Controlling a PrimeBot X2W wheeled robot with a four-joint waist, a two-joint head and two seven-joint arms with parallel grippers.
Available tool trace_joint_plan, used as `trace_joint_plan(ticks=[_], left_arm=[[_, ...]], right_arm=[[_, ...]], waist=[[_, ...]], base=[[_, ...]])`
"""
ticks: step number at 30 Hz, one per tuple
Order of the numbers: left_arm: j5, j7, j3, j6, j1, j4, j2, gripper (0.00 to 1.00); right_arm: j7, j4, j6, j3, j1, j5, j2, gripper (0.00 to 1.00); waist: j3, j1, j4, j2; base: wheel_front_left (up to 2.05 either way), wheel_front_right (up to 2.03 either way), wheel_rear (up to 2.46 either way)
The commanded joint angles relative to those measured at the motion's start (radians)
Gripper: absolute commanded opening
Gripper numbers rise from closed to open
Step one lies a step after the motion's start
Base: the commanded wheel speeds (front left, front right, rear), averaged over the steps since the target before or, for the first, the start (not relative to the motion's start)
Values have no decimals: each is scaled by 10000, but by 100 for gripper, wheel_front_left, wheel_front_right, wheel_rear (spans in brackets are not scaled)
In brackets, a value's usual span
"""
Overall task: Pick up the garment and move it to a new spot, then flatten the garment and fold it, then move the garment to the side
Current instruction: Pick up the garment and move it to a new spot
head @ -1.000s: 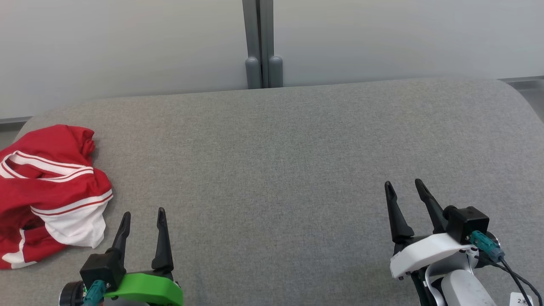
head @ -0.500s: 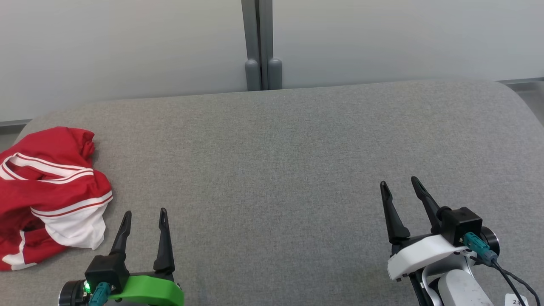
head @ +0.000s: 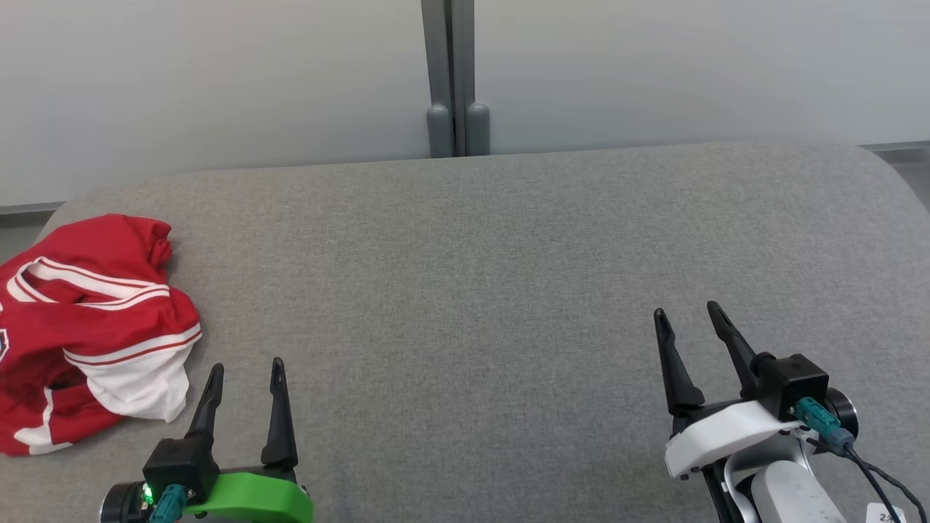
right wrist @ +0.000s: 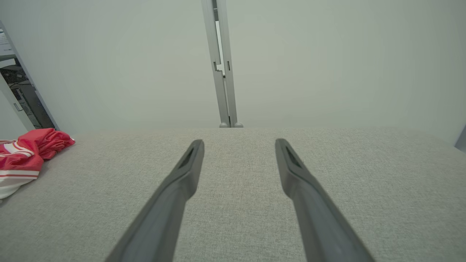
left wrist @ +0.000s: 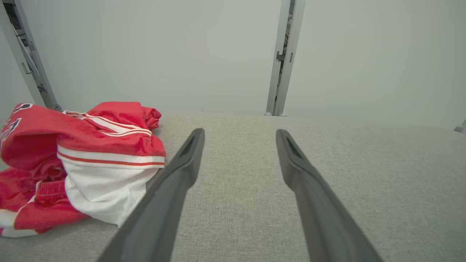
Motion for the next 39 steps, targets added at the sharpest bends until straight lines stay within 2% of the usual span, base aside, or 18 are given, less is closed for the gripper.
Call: trace_joint_plan(ticks=[1, 11, 25, 39], left_arm=[[-40, -38, -7, 40, 112, -37, 64, 100], [43, -38, 58, 180, 213, -153, 64, 100], [353, -24, 451, 23, 406, -111, 106, 100], [177, -24, 869, -75, 503, -210, 88, 100]], right_arm=[[-31, -48, 1, -30, 68, -47, -36, 100], [-31, -101, 1, -31, 202, 55, -36, 100], [-31, -136, 1, 72, 308, 328, -33, 100], [-31, -118, 1, 232, 360, 406, -36, 100]], waist=[[-10, 0, 167, 0], [-32, 0, 1409, 0], [-221, 0, 3480, 0], [-246, 0, 4487, 0]], base=[[0, 0, 0], [0, 0, 0], [0, 0, 0], [0, 0, 0]])
